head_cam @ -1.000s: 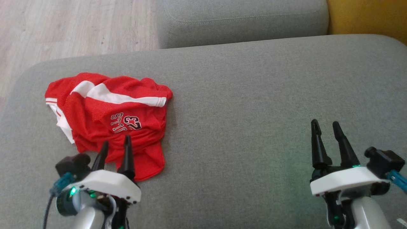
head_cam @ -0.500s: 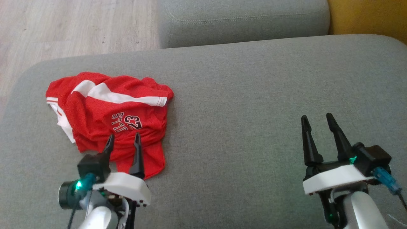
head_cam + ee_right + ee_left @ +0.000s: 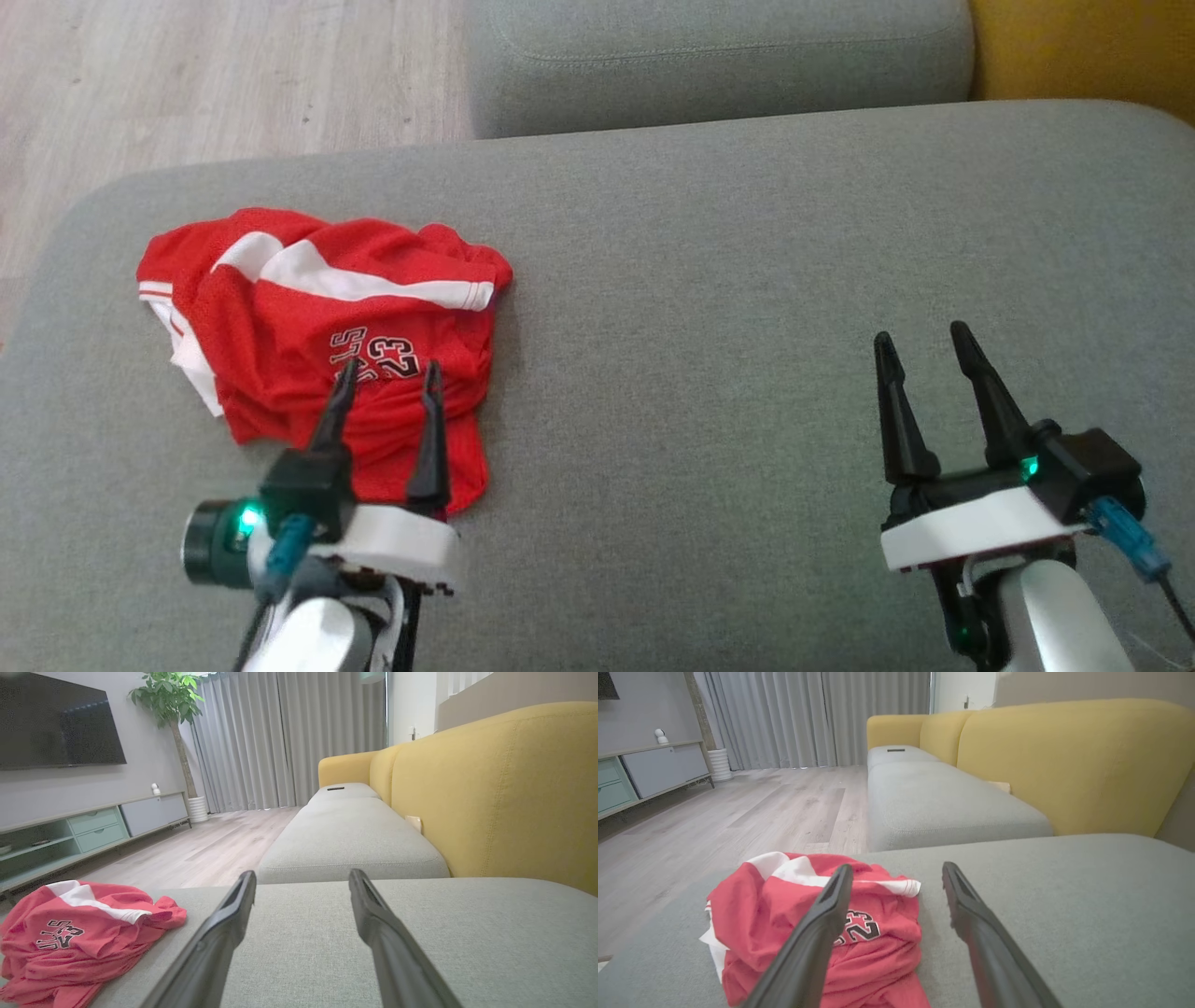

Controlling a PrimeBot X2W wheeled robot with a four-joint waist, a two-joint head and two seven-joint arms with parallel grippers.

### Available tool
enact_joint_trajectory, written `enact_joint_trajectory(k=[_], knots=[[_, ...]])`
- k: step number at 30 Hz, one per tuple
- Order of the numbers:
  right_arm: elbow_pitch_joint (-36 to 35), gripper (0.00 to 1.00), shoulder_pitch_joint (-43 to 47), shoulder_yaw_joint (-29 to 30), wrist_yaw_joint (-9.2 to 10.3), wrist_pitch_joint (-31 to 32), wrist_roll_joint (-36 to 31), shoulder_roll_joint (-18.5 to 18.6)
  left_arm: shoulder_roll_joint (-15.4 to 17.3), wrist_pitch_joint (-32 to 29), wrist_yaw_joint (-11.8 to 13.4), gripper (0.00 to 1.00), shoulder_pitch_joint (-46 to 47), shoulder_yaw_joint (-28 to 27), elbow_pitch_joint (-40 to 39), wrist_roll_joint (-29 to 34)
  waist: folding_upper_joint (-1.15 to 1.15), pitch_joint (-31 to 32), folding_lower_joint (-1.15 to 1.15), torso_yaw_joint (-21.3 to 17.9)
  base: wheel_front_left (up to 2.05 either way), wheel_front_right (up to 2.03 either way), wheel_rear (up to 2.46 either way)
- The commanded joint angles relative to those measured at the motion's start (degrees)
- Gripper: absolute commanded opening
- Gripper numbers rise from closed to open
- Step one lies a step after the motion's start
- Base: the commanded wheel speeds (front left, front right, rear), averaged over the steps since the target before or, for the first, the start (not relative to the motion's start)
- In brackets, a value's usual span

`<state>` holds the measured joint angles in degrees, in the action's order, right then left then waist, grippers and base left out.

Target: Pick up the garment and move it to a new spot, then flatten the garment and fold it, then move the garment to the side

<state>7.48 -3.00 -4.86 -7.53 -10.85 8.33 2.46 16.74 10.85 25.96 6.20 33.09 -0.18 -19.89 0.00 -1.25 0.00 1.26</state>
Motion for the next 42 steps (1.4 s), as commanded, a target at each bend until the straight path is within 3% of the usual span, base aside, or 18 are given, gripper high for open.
enact_joint_trajectory(k=[1,5,11,12,18,23,29,42], knots=[[-2.6,1.00,-2.7,-1.5,0.04,-1.0,-1.0,0.3,0.3,1.0,-0.2,1.00,1.8,-2.8,-2.7,0.3,0.00,0.1,0.00,0.1,0.00,0.00,0.00],[-2.6,1.00,-2.3,-0.6,0.04,-1.7,1.4,0.4,-1.9,1.7,-3.8,1.00,-0.2,-6.8,-4.3,0.0,0.00,0.1,0.00,0.2,0.00,0.00,0.00],[-0.3,1.00,-1.8,0.1,0.04,-2.7,3.0,0.4,-6.7,2.7,-12.3,1.00,-3.6,-13.0,-4.3,1.6,0.00,0.4,0.00,0.3,0.00,0.00,0.00],[-0.3,1.00,-1.8,0.1,0.04,-2.7,3.0,0.4,-6.7,2.7,-12.3,1.00,-3.6,-13.0,-4.3,1.6,0.00,0.4,0.00,0.3,0.00,0.00,0.00],[2.0,1.00,-2.1,-0.2,0.04,-3.7,2.4,0.4,-11.1,3.7,-20.2,1.00,-5.8,-19.0,-1.8,5.6,0.00,0.4,0.00,0.3,0.00,0.00,0.00],[2.4,1.00,-2.4,-0.4,0.04,-4.1,1.5,0.4,-13.0,4.1,-24.2,1.00,-6.1,-22.0,-0.1,8.7,0.00,0.2,0.00,0.5,0.00,0.00,0.00],[2.9,1.00,-2.9,-1.4,0.04,-4.1,2.0,0.4,-13.7,4.1,-26.5,1.00,-5.4,-24.0,1.8,9.2,0.00,-0.2,0.00,2.3,0.00,0.00,0.00],[4.8,1.00,-3.4,-5.9,0.04,-4.1,2.8,0.4,-13.9,4.1,-25.2,1.00,-4.6,-26.2,3.1,8.9,0.00,-0.6,0.00,14.0,0.00,0.00,0.00]])
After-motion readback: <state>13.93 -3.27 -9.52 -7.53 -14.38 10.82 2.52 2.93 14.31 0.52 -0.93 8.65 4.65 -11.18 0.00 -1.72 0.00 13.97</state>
